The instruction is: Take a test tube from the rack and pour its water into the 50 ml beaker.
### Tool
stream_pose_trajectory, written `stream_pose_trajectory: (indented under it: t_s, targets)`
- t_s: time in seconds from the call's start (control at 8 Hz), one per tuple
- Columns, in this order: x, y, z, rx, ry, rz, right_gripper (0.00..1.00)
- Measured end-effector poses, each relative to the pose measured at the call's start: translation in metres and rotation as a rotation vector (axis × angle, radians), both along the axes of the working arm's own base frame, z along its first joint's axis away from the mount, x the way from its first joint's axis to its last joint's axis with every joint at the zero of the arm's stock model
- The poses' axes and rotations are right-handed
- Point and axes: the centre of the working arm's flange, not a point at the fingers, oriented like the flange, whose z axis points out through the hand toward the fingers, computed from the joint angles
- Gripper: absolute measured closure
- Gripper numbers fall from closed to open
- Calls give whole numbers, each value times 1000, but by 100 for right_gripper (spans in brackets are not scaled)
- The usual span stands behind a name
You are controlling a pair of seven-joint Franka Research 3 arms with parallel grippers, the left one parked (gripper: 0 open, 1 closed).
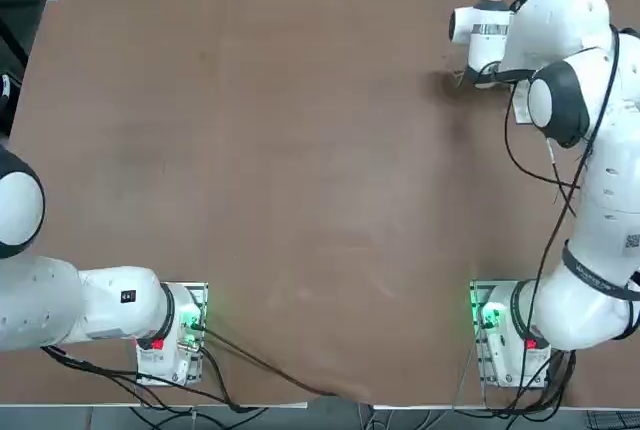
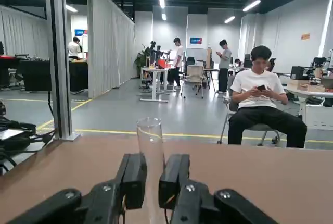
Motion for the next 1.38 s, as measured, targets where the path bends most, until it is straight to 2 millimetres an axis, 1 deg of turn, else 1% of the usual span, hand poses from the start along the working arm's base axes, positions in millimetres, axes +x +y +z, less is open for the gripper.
stream_pose_trajectory:
  t_s: [0.12,0.25,0.5,0.62,0.75,1.0,1.12,1.38]
  targets:
    - [4,3,19,7,1,2,81]
    - [8,6,45,15,-5,6,81]
    - [22,16,109,49,-62,31,81]
    - [25,22,137,79,-71,37,81]
    - [25,35,161,126,-69,39,81]
    - [29,74,206,264,-55,42,81]
    - [30,95,225,340,-30,47,81]
    - [25,134,251,489,29,42,81]
